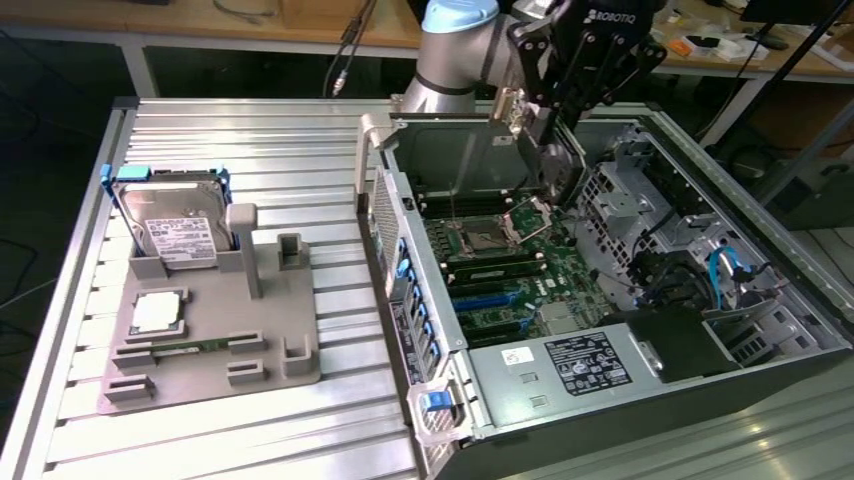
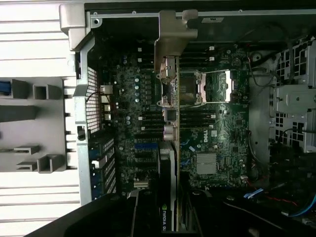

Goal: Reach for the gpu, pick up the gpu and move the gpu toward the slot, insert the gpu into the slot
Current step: 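Pick up the gpu and move the gpu toward the slot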

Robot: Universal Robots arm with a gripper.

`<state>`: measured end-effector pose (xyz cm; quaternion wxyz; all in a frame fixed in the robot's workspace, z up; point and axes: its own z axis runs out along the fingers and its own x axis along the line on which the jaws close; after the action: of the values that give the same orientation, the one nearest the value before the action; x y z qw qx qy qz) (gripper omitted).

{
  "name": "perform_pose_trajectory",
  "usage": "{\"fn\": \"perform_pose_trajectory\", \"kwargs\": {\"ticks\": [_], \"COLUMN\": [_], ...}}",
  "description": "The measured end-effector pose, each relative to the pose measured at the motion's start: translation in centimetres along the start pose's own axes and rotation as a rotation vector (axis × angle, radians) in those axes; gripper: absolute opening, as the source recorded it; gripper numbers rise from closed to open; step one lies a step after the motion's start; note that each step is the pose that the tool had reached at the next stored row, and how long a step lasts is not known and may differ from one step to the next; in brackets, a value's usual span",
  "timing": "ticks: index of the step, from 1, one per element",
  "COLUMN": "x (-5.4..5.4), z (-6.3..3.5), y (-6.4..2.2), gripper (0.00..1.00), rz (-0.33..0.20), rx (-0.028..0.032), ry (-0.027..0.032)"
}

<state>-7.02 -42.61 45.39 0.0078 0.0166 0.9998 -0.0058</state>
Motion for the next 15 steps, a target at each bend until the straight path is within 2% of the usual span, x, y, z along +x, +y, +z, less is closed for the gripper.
{"fn": "perform_pose_trajectory", "kwargs": {"ticks": [4,15], "x": [-1.1,-1.4], "z": [0.01,0.02], "y": [0.03,0.05], "gripper": [0.27,0.27], "rz": [0.000,0.000], "rx": [0.0000,0.0001], "ry": [0.0000,0.0000]}}
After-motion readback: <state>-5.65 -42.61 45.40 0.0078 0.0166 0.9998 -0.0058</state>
